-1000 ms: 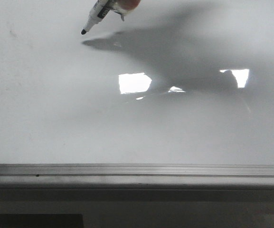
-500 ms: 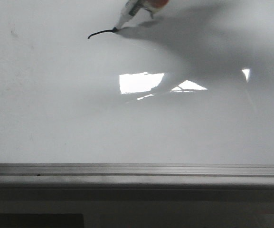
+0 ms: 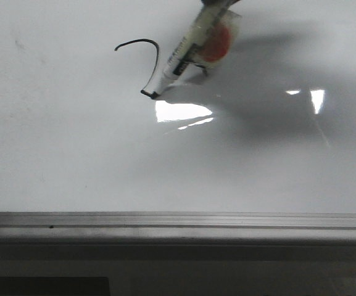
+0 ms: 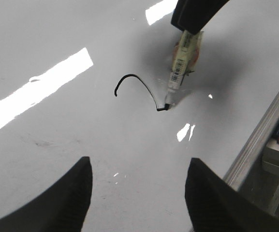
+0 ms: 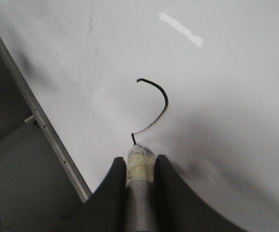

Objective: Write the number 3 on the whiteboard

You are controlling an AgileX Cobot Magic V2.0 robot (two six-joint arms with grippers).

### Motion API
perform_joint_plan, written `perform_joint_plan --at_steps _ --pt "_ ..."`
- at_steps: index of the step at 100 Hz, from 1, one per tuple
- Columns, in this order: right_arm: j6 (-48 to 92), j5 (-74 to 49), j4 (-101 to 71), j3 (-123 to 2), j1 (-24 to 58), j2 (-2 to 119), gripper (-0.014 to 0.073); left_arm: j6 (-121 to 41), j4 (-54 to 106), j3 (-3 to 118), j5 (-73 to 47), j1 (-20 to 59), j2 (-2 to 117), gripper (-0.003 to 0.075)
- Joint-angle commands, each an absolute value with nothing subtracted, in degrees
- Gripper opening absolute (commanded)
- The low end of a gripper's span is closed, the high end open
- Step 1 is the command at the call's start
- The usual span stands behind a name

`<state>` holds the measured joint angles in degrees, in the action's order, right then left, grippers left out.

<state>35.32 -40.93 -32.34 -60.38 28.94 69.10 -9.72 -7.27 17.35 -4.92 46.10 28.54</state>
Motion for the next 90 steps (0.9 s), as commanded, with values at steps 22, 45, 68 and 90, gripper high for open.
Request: perform_joint_plan --at_steps 22,45,68,90 --pt "33.06 -37.14 -28.24 -57.88 33.04 70.63 -0.0054 -9.14 -6.61 19.09 -0.35 46.03 28.54 0.0385" --pt "33.06 -33.22 -29.56 -60.08 38.01 71.5 -0.0054 -9.14 -6.5 19.09 -0.46 46.03 29.03 0.0385" --pt "33.06 -32.91 -30.57 -61.87 44.06 69.69 -0.0054 -9.14 -2.28 18.88 2.02 49.08 35.36 0.0385" --pt "33.06 -31.21 -30.67 -62.63 48.28 69.81 -0.0054 -9.25 -2.97 18.88 7.69 52.36 42.36 0.0385"
